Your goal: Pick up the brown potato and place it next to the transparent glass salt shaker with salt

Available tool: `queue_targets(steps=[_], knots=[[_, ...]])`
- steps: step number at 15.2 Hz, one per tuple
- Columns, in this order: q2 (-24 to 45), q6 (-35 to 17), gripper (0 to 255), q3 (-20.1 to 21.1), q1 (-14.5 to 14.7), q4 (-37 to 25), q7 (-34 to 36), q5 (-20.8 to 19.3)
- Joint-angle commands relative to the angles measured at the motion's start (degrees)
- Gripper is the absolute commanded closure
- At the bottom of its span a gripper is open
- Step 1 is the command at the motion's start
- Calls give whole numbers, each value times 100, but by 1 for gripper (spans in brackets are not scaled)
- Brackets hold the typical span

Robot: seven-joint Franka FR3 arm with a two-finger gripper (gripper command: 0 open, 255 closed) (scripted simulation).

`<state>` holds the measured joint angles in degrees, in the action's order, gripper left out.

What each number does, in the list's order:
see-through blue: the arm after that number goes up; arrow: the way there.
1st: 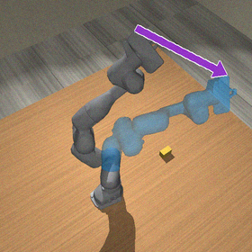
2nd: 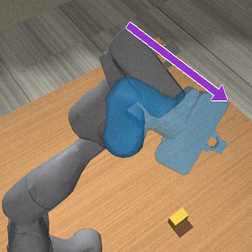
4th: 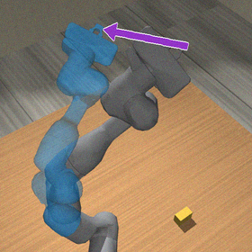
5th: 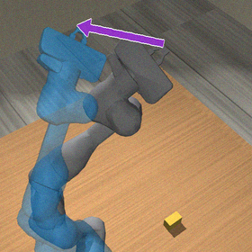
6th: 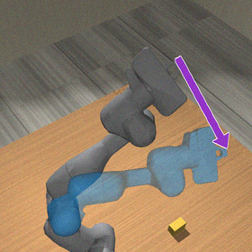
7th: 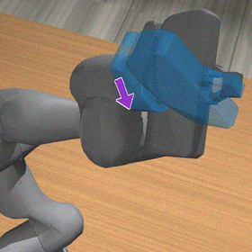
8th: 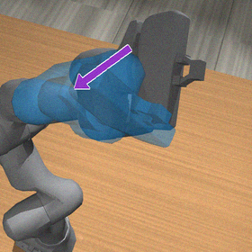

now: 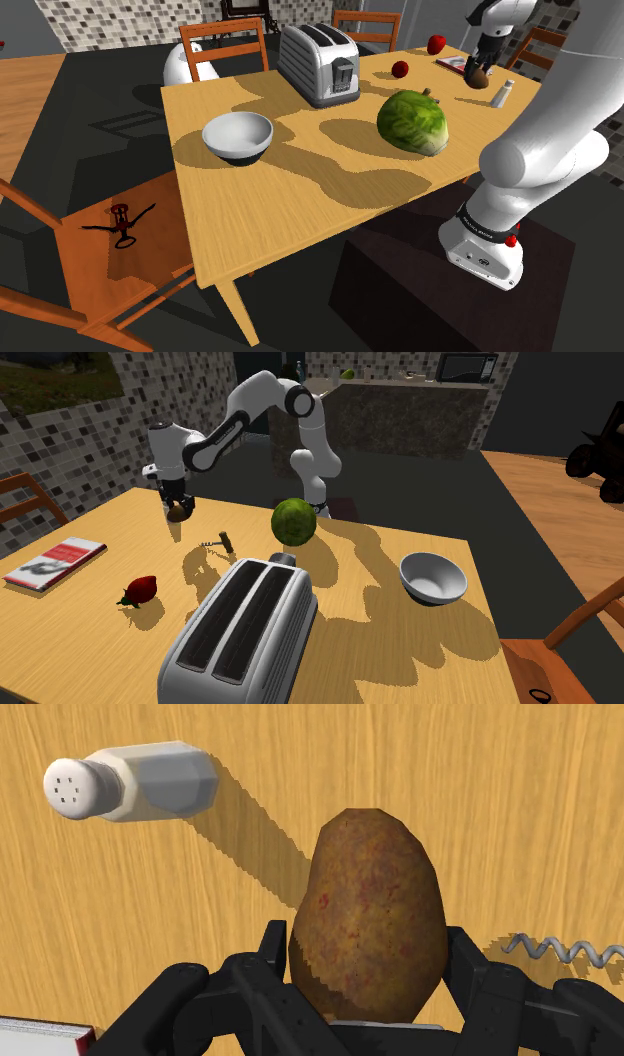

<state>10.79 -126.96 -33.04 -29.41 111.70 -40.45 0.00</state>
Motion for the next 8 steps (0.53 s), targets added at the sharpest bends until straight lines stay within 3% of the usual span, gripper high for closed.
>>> queue_targets(steps=[1,8], knots=[[78,-143,255,12,-16,72,-22,51],[362,-624,255,74,-79,308,-113,239]])
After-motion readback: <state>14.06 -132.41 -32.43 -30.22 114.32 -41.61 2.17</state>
